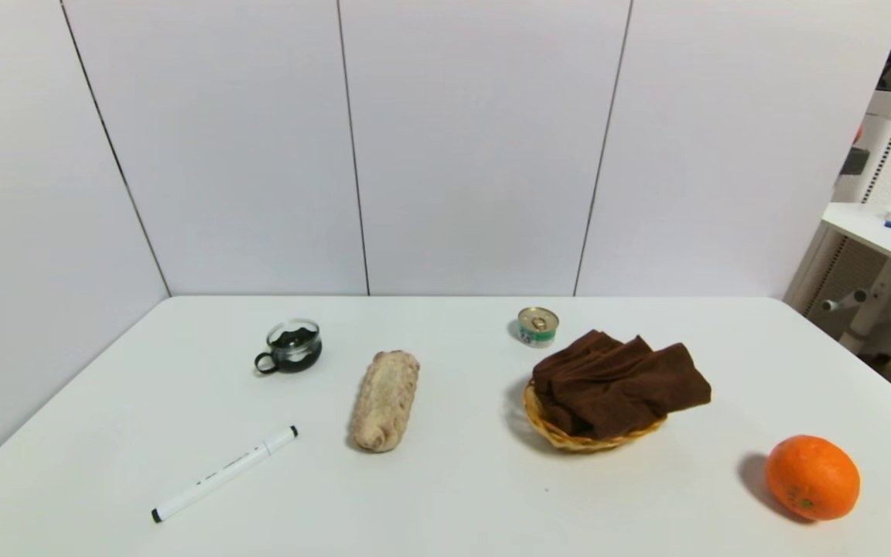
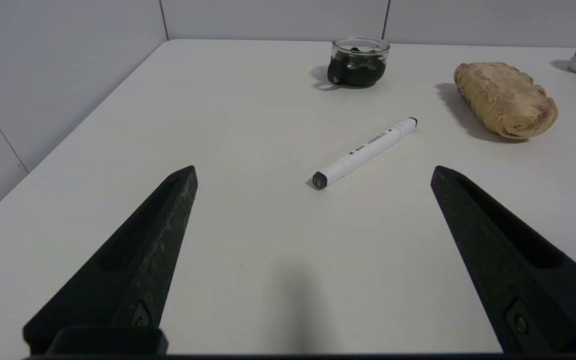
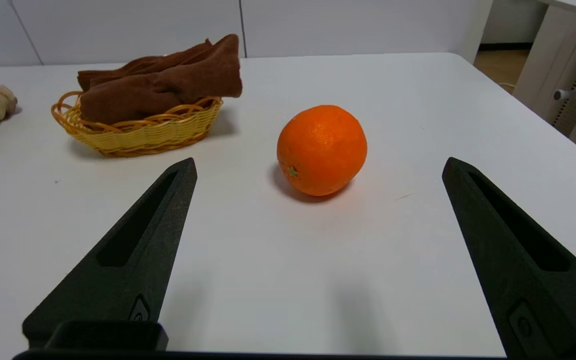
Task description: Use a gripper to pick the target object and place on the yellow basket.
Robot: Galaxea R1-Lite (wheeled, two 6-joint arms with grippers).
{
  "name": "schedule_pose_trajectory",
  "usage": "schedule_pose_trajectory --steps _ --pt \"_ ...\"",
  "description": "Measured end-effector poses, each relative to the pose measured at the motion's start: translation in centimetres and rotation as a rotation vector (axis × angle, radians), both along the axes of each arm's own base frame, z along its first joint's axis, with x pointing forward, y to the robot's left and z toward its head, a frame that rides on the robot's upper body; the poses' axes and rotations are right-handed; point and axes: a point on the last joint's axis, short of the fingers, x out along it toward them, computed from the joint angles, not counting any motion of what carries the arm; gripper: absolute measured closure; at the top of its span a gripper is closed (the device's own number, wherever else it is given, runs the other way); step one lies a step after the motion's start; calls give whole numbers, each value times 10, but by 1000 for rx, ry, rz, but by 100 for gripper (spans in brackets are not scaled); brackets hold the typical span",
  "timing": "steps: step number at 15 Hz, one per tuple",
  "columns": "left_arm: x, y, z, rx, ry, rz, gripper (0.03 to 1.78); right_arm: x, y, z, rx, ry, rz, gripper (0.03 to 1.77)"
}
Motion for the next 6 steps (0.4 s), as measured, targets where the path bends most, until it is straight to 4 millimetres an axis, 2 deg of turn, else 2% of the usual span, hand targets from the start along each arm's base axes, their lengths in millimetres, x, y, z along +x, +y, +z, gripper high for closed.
schedule_pose_trajectory --steps 6 --pt "0 0 0 0 0 0 12 0 0 0 11 -1 -4 11"
